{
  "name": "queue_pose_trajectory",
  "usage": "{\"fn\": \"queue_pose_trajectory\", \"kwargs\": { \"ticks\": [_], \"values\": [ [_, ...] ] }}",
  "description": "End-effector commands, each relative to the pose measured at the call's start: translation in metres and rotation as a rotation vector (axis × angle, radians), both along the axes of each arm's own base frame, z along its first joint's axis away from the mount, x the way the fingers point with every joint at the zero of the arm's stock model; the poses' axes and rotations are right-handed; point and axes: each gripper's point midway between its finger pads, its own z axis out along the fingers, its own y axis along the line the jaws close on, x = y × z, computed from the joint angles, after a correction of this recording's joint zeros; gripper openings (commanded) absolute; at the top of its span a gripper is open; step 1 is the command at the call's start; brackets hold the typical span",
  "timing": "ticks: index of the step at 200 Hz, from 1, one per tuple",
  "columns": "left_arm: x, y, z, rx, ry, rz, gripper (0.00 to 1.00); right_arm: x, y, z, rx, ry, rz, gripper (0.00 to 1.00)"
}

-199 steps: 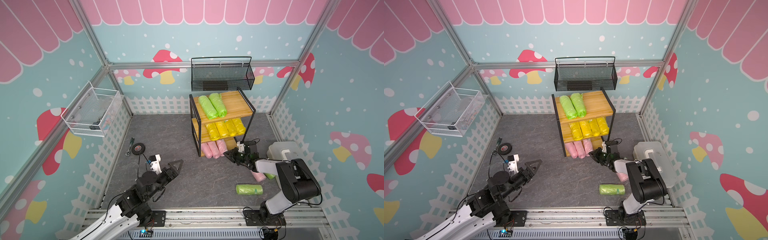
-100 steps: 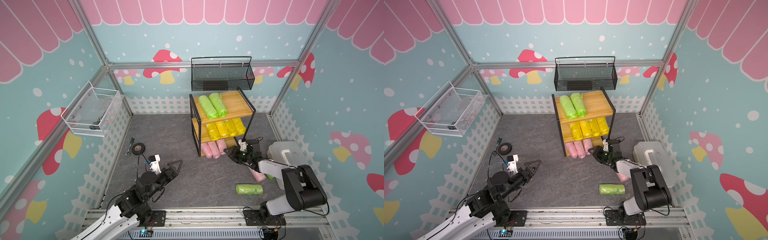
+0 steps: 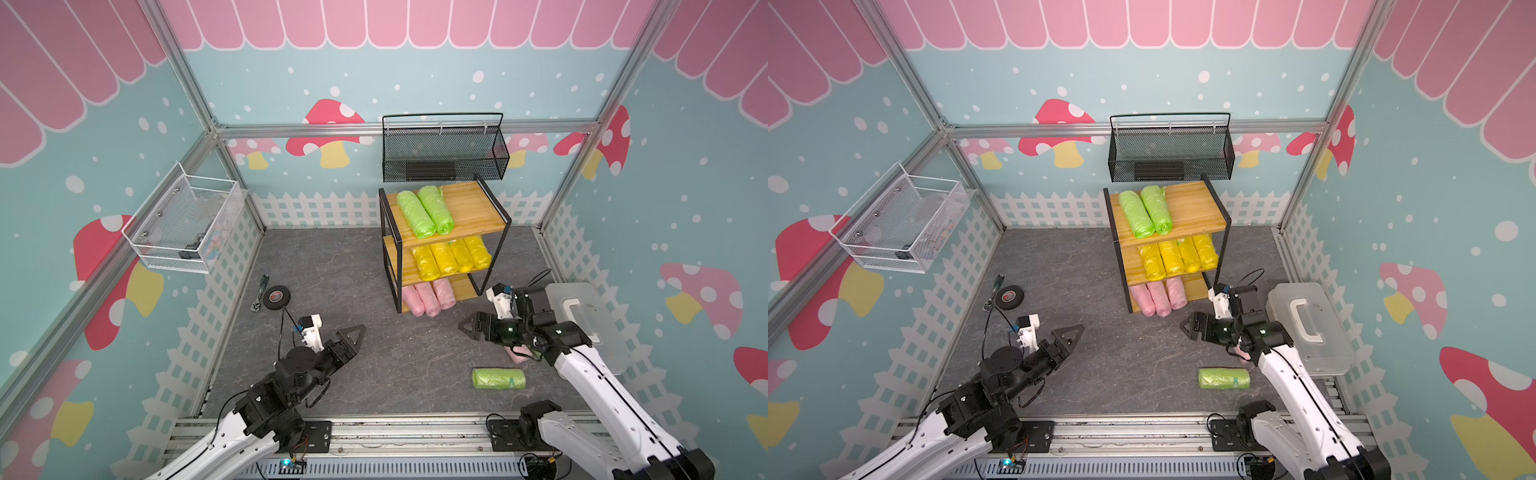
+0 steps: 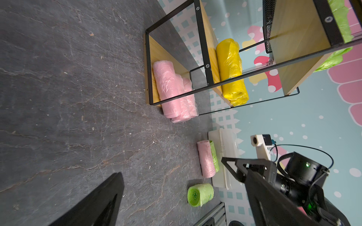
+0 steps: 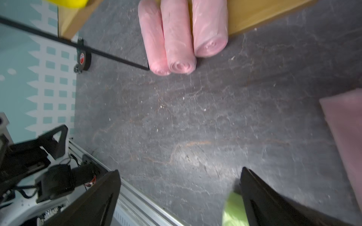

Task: Sort the rolls of trash bags by color and place them on the shelf
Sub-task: Place the roll of trash bags on the shelf, then pick up the roll of trash bags from the center of the board.

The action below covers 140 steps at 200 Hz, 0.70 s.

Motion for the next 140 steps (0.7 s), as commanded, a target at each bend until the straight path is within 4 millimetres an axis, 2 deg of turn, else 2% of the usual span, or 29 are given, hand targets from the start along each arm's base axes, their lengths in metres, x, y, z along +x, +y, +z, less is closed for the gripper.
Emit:
{"fn": "queue_pose_trajectory", "kwargs": {
  "ticks": [1,12,34,50,73,89,105,140],
  "values": [
    [0.003,0.000,-0.001,-0.032,-0.016,0.015,0.99,-0.044,-0.028,-0.007,-0.211,0.033,0.076,0.99],
    [0.003,-0.002,-0.002,-0.041,-0.015,0.011,0.99,-0.044,-0.028,-0.001,-0.231,0.014,0.110,0.99],
    [0.004,-0.007,-0.001,-0.042,-0.010,-0.009,0.99,-0.033,-0.006,0.013,-0.211,-0.015,0.245,0.99],
    [0.003,-0.010,0.003,-0.040,-0.014,-0.024,0.99,-0.012,0.000,0.027,-0.287,-0.092,0.343,0.99],
    [0.002,-0.011,0.006,-0.050,-0.018,-0.029,0.99,0.020,0.007,0.041,-0.345,-0.154,0.394,0.99],
    [0.002,-0.010,0.009,-0.060,-0.024,-0.029,0.99,0.041,-0.015,0.038,-0.508,-0.132,0.339,0.99],
    [0.001,-0.009,0.011,-0.061,-0.032,-0.027,0.99,0.053,-0.039,0.030,-0.614,-0.091,0.277,0.98],
    [0.000,-0.008,0.011,-0.057,-0.037,-0.030,0.99,0.056,-0.076,0.000,-0.564,0.021,0.093,0.99]
  ]
}}
